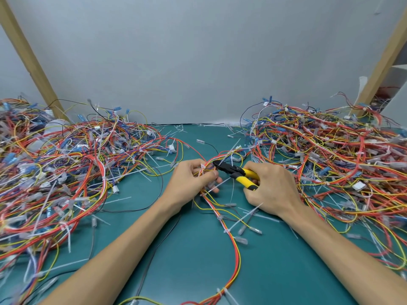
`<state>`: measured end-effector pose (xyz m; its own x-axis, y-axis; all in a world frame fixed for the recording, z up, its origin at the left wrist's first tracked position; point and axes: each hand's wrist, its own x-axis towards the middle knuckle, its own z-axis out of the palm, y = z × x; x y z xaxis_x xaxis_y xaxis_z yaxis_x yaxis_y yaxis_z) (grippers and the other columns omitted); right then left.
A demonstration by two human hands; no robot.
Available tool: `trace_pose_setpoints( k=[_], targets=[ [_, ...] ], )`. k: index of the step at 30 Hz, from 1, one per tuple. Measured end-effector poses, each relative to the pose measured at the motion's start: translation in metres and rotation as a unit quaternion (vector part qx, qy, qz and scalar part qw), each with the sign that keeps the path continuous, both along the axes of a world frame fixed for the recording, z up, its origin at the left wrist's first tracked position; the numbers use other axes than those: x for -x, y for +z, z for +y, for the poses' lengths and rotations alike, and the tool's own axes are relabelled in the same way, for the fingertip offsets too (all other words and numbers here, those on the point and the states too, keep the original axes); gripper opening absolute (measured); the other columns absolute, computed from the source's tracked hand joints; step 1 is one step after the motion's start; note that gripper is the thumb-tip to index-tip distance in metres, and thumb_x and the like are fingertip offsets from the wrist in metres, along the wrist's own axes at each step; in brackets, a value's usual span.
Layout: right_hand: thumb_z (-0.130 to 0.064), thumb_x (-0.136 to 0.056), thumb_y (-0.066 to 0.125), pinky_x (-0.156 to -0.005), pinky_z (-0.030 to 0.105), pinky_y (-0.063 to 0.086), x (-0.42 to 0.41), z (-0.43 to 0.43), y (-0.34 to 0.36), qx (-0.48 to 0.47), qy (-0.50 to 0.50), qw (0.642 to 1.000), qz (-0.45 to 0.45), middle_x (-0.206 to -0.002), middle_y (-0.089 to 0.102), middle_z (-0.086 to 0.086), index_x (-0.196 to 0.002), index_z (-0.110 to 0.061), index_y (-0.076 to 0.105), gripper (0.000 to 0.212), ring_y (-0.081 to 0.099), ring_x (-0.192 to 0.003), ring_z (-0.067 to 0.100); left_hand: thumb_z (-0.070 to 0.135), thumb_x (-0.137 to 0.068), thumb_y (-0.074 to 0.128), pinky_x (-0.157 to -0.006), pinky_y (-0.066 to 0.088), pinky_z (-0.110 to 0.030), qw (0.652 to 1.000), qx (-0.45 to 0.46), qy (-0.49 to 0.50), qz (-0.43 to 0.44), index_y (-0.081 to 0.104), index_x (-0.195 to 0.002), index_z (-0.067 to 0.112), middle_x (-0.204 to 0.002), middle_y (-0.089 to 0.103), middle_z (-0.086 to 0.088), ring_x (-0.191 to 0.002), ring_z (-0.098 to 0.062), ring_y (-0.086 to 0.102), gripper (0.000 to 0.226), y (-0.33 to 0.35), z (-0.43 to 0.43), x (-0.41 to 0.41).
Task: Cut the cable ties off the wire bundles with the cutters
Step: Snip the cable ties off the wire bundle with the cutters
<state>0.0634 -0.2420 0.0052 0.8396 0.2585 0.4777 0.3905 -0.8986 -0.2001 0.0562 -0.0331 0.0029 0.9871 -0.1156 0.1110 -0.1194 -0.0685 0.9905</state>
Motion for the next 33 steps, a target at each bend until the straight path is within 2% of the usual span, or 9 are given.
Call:
trace_pose_setpoints(
  k=[5,8,13,16,21,26,33],
  targets=[
    [-0.03,-0.068,0.07,-0.056,0.03,0.043,0.0029,0.0008,0.0007,0.014,0.005,1.0,-0.016,-0.068,0.057,-0.006,-0.083,-0.025,0.06,0.02,0.052,-0.069,0.022,0.003,-0.09,0.065,-0.051,0.051,-0.023,1.0,0.004,0.0,0.004,0.061,-0.082,0.005,-0.075,0.074,-0.008,-0.059,-0.024,0.07,0.008,0.002,0.0002,0.0028],
    [-0.028,-0.065,0.074,-0.059,0.028,0.039,0.0023,0.0006,-0.0001,0.018,0.011,0.999,-0.036,-0.075,0.061,-0.003,-0.092,-0.021,0.064,0.029,0.055,-0.074,0.024,0.004,-0.09,0.065,-0.05,0.051,-0.023,1.0,-0.001,0.003,0.003,0.062,-0.083,0.006,-0.076,0.074,-0.008,-0.06,-0.024,0.07,0.008,0.0024,0.0005,0.0026],
    [-0.022,-0.063,0.074,-0.078,0.036,0.049,0.0007,0.0006,-0.0003,0.023,0.02,0.999,-0.022,-0.096,0.066,0.003,-0.111,-0.013,0.064,0.05,0.058,-0.094,0.029,0.005,-0.09,0.064,-0.053,0.049,-0.026,1.0,-0.01,0.005,0.001,0.062,-0.083,0.007,-0.077,0.074,-0.008,-0.061,-0.025,0.071,0.007,0.0026,0.0008,0.002],
    [-0.021,-0.062,0.074,-0.083,0.036,0.048,0.0,0.0003,-0.0008,0.019,0.026,0.999,-0.022,-0.1,0.065,0.004,-0.115,-0.013,0.063,0.054,0.057,-0.096,0.028,0.004,-0.09,0.064,-0.054,0.048,-0.025,1.0,-0.011,0.004,0.0,0.061,-0.084,0.006,-0.076,0.074,-0.007,-0.061,-0.023,0.071,0.007,0.0032,0.0002,0.002],
    [-0.02,-0.063,0.073,-0.085,0.036,0.047,-0.0013,-0.0005,-0.0023,0.01,0.031,0.999,-0.015,-0.101,0.065,0.003,-0.116,-0.013,0.063,0.054,0.056,-0.097,0.028,0.004,-0.09,0.063,-0.049,0.047,-0.022,1.0,-0.006,0.005,0.006,0.061,-0.084,0.007,-0.076,0.074,-0.008,-0.06,-0.022,0.07,0.007,0.0048,-0.0006,0.0035],
    [-0.02,-0.063,0.073,-0.083,0.035,0.047,-0.0025,-0.0012,-0.0031,0.004,0.037,0.999,-0.014,-0.098,0.065,0.002,-0.114,-0.014,0.063,0.052,0.056,-0.095,0.028,0.0,-0.09,0.063,-0.044,0.044,-0.015,1.0,0.019,0.005,0.013,0.06,-0.082,0.005,-0.076,0.073,-0.011,-0.057,-0.021,0.069,0.01,0.0068,-0.0013,0.0052],
    [-0.025,-0.067,0.072,-0.076,0.032,0.046,-0.0027,-0.002,-0.0038,0.007,0.031,0.999,-0.006,-0.093,0.064,-0.001,-0.111,-0.018,0.062,0.046,0.055,-0.089,0.023,0.0,-0.089,0.063,-0.044,0.045,-0.014,0.999,0.03,0.001,0.013,0.06,-0.082,0.003,-0.075,0.073,-0.012,-0.057,-0.019,0.069,0.009,0.0085,-0.0018,0.0073]
  ],
)
